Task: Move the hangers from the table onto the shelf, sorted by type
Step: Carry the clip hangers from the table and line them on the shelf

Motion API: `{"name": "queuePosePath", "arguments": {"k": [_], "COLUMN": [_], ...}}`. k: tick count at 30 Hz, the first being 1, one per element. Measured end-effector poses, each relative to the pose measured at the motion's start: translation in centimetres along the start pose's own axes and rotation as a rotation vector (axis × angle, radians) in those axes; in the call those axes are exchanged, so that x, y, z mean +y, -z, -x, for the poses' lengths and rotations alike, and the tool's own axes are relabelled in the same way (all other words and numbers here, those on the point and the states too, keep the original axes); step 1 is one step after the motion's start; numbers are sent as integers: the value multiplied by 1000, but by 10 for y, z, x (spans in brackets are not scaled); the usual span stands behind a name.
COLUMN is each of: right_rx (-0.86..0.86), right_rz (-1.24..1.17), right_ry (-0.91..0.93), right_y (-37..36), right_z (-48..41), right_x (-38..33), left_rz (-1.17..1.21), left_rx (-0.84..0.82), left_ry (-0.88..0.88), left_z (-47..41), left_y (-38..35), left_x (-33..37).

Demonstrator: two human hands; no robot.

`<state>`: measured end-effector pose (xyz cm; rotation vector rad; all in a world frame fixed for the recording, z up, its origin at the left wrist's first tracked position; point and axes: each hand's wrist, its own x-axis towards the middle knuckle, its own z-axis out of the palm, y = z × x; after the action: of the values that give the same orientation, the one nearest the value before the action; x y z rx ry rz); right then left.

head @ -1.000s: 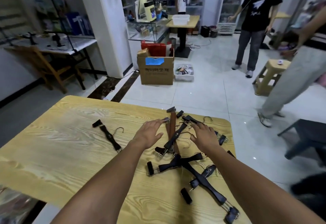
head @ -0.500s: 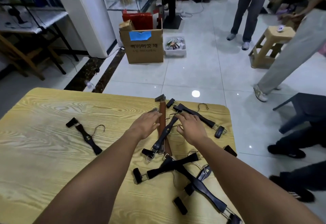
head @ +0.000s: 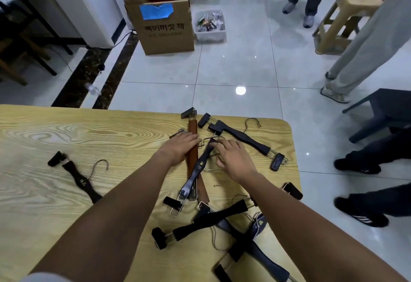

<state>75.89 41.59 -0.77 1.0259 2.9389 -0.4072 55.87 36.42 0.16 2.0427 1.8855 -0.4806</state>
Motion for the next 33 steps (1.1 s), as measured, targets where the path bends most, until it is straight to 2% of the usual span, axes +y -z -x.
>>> {"name": "queuePosePath", "arguments": {"k": [10, 16, 21, 25, 29, 33], "right_rx": [-81, -139, -32, 26, 129, 118], "right_rz": [53, 83, 151, 174, 176, 155], "right_ry": [193, 269, 337, 430, 462, 487], "right_y": [-16, -26, -31, -29, -24, -13], "right_z": [-17, -29, -30, -25, -15, -8], "right_x": [-14, -22, -24, -19, -11, -9], "left_rz": [-166, -209, -363, -368, -293, -260], "left_rx": [-39, 48, 113, 146, 132, 132], "left_ry": [-104, -205, -293, -354, -319, -263], "left_z": [-23, -27, -26, -24, -22, -20], "left_y": [-3, -7, -8, -7, -4, -1], "left_x": [-12, -20, -24, -22, -21, -18]}}
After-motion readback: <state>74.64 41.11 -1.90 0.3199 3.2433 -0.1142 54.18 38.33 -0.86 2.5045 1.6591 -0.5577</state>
